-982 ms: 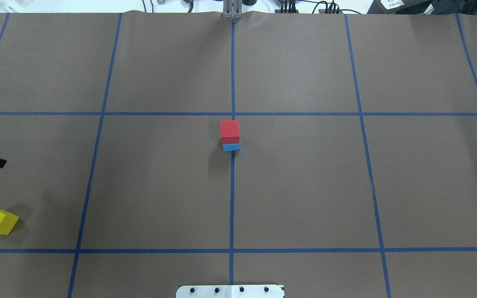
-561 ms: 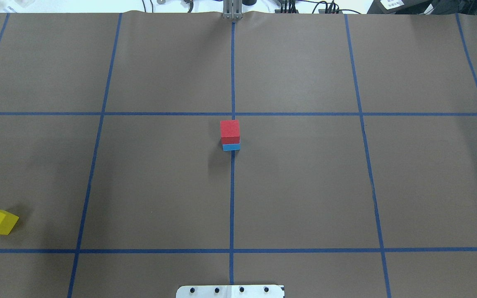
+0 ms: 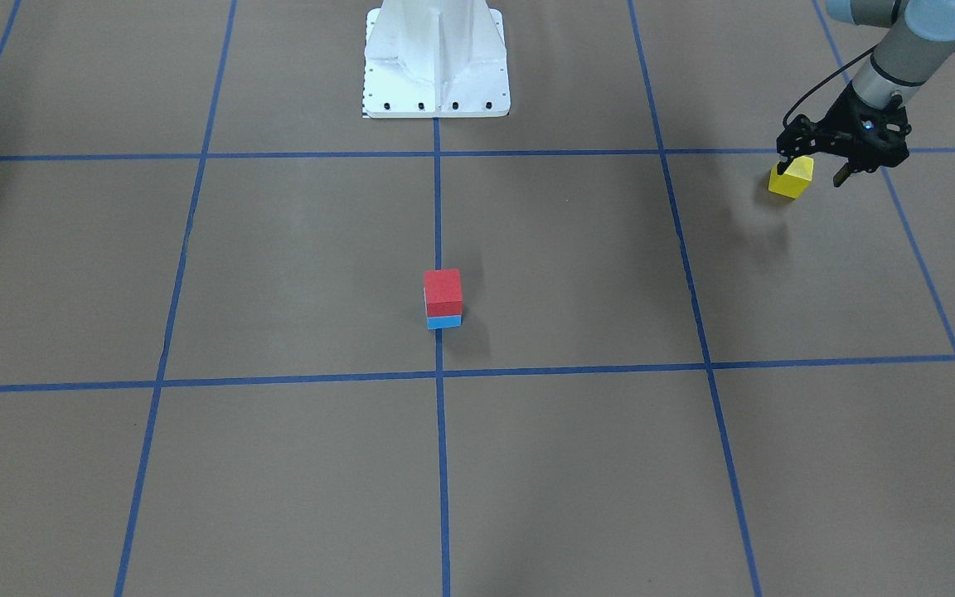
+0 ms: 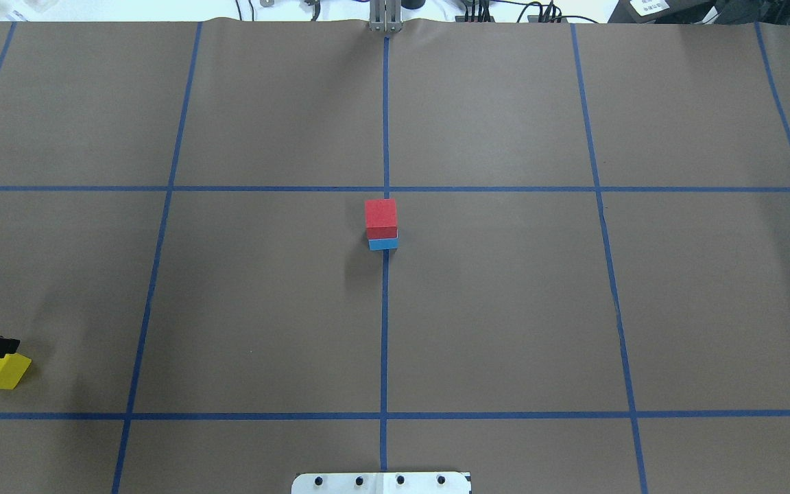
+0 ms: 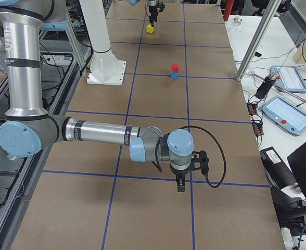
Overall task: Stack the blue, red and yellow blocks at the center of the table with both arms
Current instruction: 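Lower the left gripper onto the yellow cube and close it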
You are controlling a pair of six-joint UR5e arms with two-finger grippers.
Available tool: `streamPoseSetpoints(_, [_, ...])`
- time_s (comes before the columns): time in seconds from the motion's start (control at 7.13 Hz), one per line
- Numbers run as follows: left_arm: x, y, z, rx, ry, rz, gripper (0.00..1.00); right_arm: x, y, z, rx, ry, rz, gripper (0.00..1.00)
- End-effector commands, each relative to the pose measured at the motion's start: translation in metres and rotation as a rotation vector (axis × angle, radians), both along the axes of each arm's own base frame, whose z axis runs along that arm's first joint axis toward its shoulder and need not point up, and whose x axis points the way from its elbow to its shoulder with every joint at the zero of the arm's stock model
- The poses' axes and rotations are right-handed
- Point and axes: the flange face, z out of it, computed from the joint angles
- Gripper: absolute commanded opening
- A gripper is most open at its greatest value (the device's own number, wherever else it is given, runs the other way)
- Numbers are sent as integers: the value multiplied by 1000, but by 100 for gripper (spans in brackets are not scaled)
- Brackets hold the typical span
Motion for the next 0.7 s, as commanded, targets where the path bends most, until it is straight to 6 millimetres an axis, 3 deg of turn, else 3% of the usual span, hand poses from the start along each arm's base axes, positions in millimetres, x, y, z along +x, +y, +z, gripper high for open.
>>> streamPoseSetpoints(0.0, [11, 12, 6, 0, -19, 33, 100, 0, 1, 1, -2, 0, 0, 100])
streamPoseSetpoints(0.56, [33, 26, 19, 24, -59, 84, 99, 0, 1, 2, -3, 0, 0, 100])
